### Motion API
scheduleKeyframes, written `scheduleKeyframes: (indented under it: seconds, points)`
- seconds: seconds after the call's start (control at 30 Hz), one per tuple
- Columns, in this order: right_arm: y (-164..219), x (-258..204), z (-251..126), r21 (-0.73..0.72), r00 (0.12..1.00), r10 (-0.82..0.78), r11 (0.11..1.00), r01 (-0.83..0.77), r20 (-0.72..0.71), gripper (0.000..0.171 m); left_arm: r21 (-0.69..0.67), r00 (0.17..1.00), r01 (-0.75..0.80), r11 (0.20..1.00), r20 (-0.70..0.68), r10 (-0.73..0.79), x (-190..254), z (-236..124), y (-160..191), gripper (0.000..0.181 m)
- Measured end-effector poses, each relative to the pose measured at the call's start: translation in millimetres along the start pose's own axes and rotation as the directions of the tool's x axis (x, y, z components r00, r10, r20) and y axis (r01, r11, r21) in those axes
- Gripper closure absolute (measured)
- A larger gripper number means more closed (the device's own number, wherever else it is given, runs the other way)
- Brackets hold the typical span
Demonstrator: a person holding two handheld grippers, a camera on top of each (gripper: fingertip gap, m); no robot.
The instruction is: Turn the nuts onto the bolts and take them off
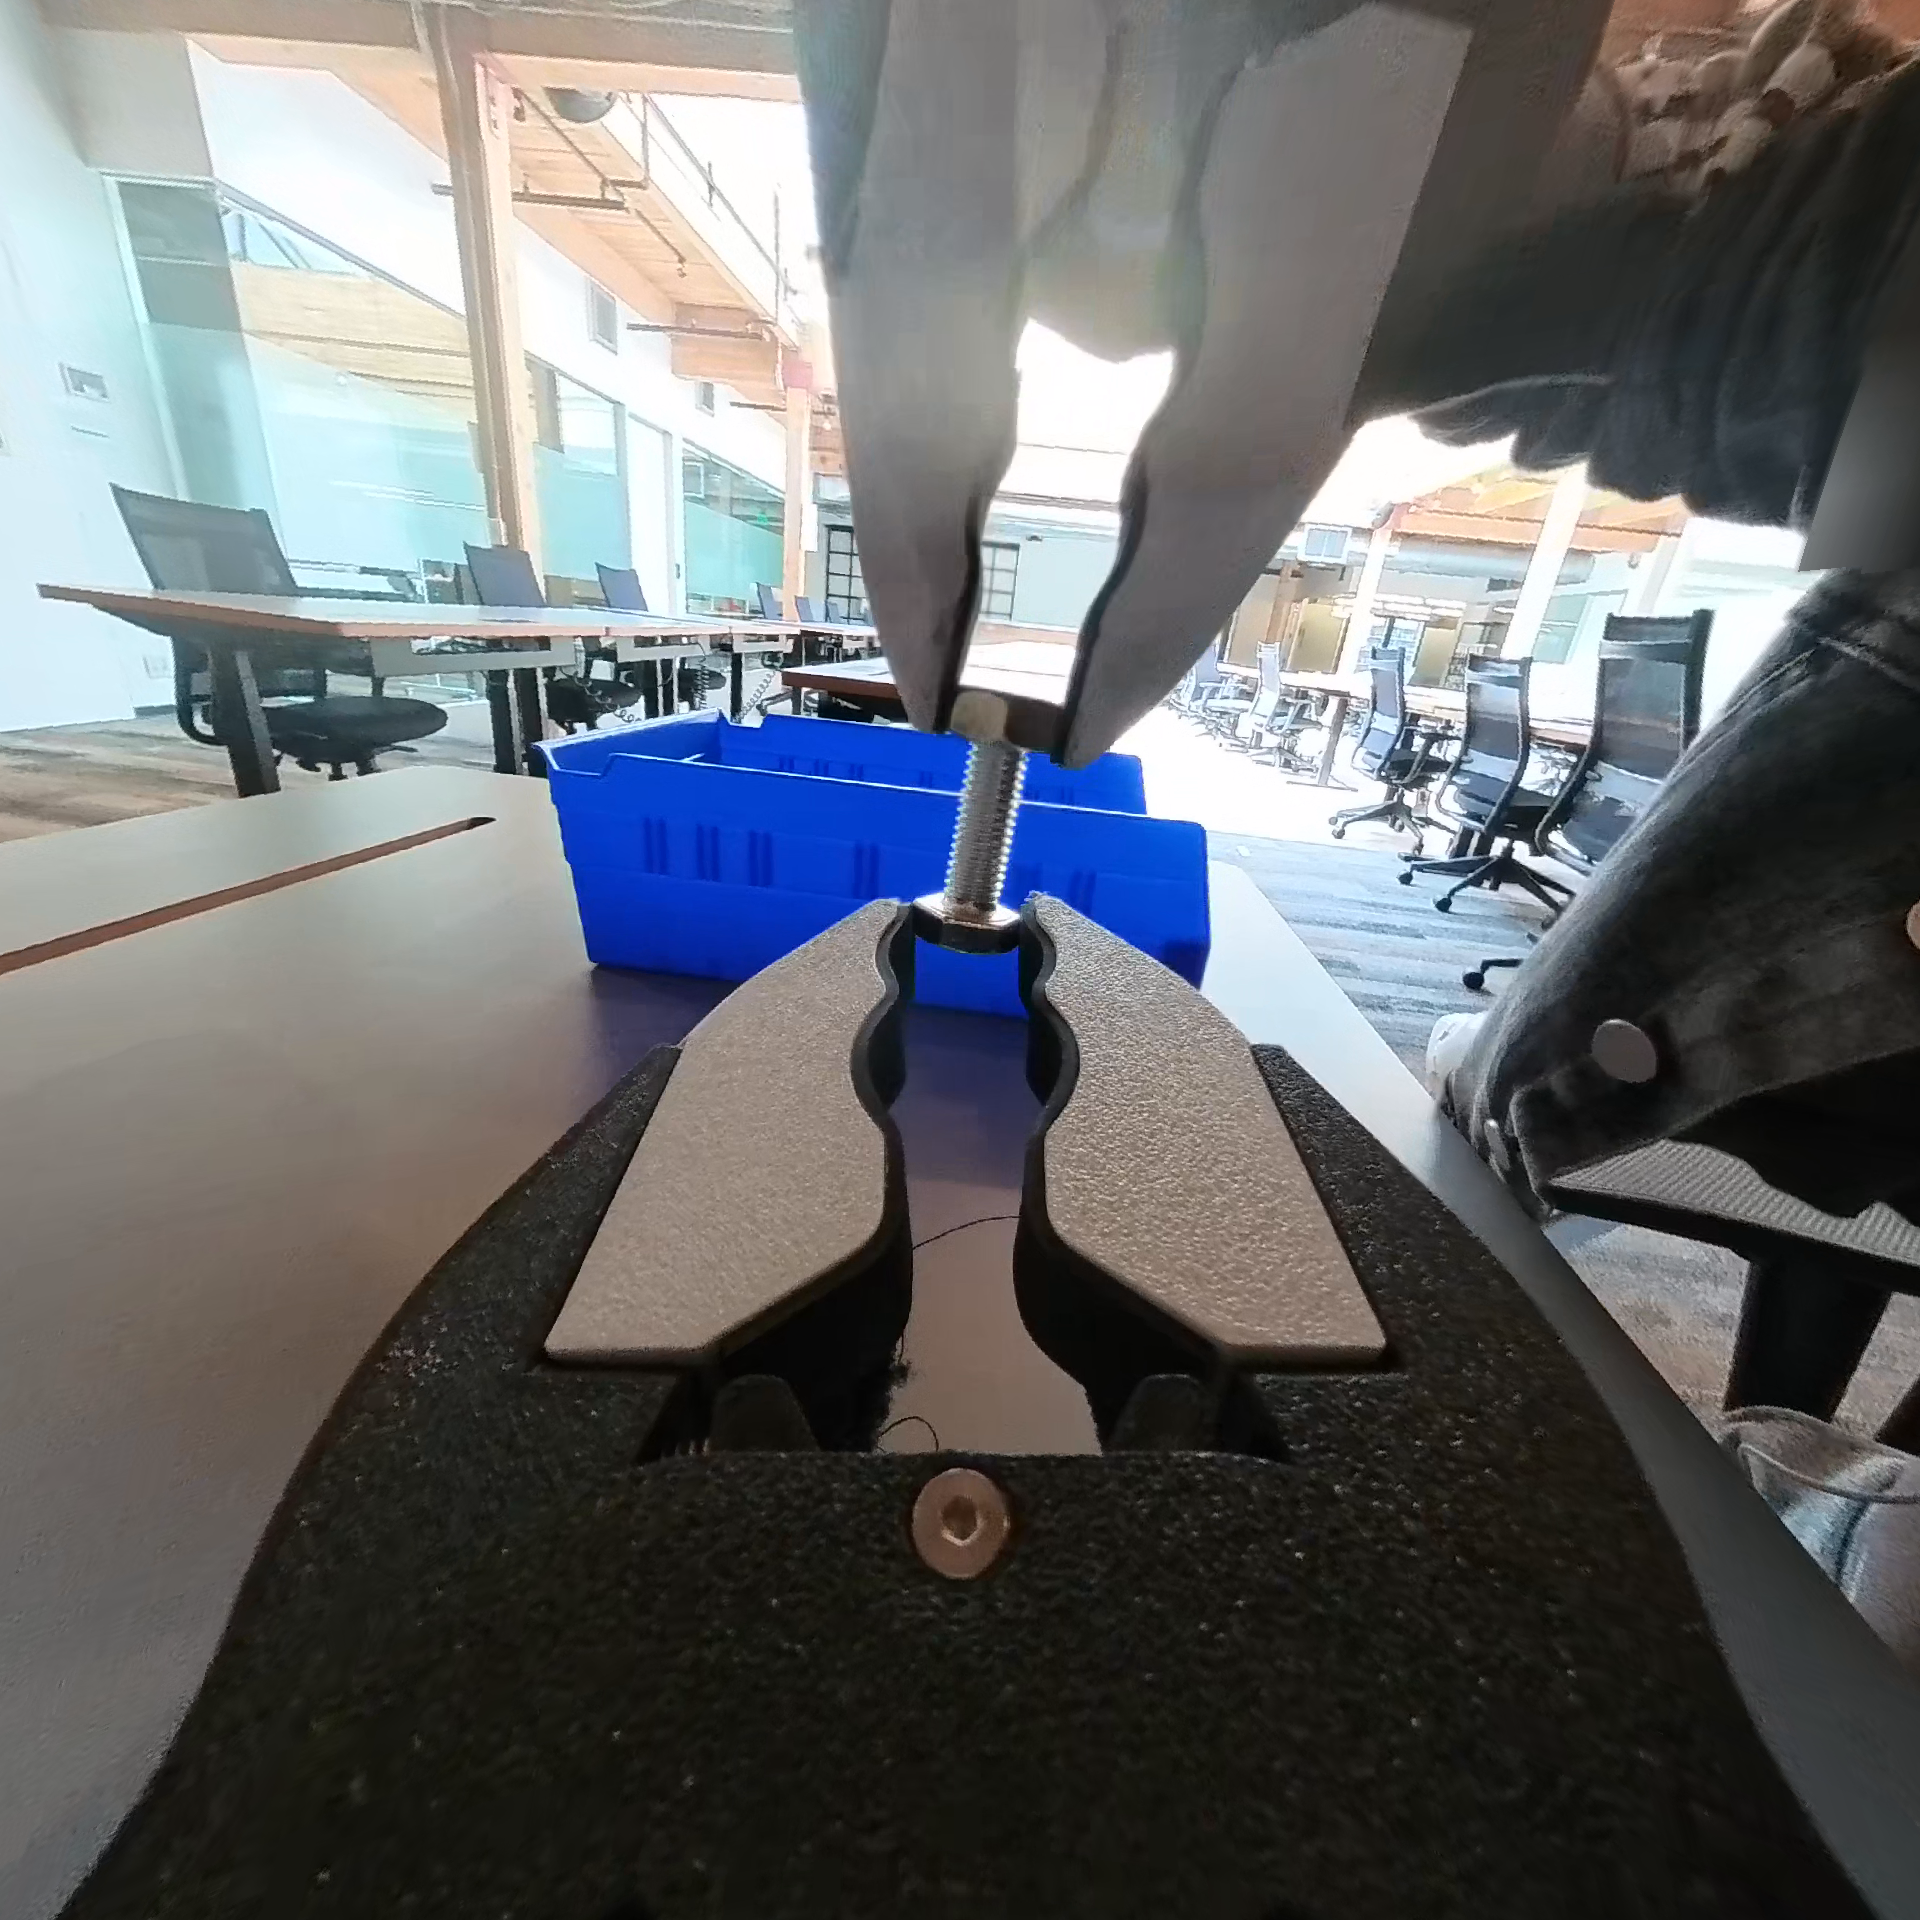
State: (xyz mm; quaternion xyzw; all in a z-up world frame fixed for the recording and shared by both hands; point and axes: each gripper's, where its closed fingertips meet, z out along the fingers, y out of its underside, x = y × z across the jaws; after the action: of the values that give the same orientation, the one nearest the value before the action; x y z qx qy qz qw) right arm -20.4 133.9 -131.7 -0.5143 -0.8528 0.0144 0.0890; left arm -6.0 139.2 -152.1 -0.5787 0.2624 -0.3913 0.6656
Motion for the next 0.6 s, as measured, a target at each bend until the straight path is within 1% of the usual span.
scheduleKeyframes:
  seconds: [0.03, 0.07, 0.13, 0.17, 0.23, 0.27, 0.3, 0.37, 0.47, 0.53, 0.6]
  points:
    - [1.0, -1.1, 0.7, -0.012, 0.998, 0.059, 0.998, -0.059, 0.002, 0.154, -0.008, 1.000, -0.007, 1.000, -0.004, 0.007, 1.0, 0.8, 0.9, 0.163]
    - [2.2, -1.8, 1.9, -0.023, 0.997, 0.082, 0.996, -0.082, 0.000, 0.151, -0.010, 1.000, -0.016, 1.000, -0.007, 0.016, 2.1, 1.2, 1.2, 0.163]
    - [3.3, -4.1, 4.9, -0.041, 0.998, 0.054, 0.998, -0.054, 0.012, 0.122, -0.006, 1.000, -0.011, 1.000, -0.012, 0.010, 2.1, 0.8, 0.5, 0.163]
    - [2.3, -4.0, 4.2, -0.036, 1.000, -0.003, 0.999, 0.004, 0.016, 0.121, -0.001, 1.000, -0.004, 1.000, -0.011, 0.004, 1.5, 0.2, -0.2, 0.163]
    - [-0.9, 0.8, -1.5, -0.008, 0.982, -0.190, 0.982, 0.190, -0.007, 0.124, 0.003, 1.000, -0.001, 1.000, -0.018, 0.001, 2.9, -0.4, -0.5, 0.163]
    - [-1.8, 0.4, -5.1, 0.010, 0.954, -0.300, 0.954, 0.300, 0.000, 0.132, 0.001, 1.000, -0.003, 1.000, -0.019, 0.003, 3.0, -0.3, -0.2, 0.163]
    - [-2.6, -1.1, -8.0, 0.033, 0.917, -0.399, 0.917, 0.399, 0.007, 0.131, -0.001, 1.000, -0.004, 1.000, -0.025, 0.004, 3.9, -0.2, 0.0, 0.163]
    - [0.2, -7.4, -10.0, 0.056, 0.834, -0.550, 0.835, 0.547, 0.049, 0.130, 0.000, 1.000, -0.002, 1.000, -0.028, 0.002, 4.1, -0.1, -0.1, 0.163]
    - [3.3, -9.3, -5.4, 0.079, 0.726, -0.685, 0.729, 0.680, 0.064, 0.133, 0.006, 0.999, 0.005, 1.000, -0.038, -0.005, 4.5, -0.3, -0.9, 0.163]
    - [1.6, -6.3, -2.0, 0.086, 0.695, -0.718, 0.696, 0.713, 0.050, 0.135, 0.004, 0.999, 0.004, 1.000, -0.042, -0.004, 5.7, -0.4, -0.6, 0.163]
    - [0.2, -4.5, 0.7, 0.088, 0.679, -0.733, 0.680, 0.728, 0.042, 0.144, 0.003, 0.999, 0.003, 1.000, -0.045, -0.003, 5.9, -0.1, -0.7, 0.163]
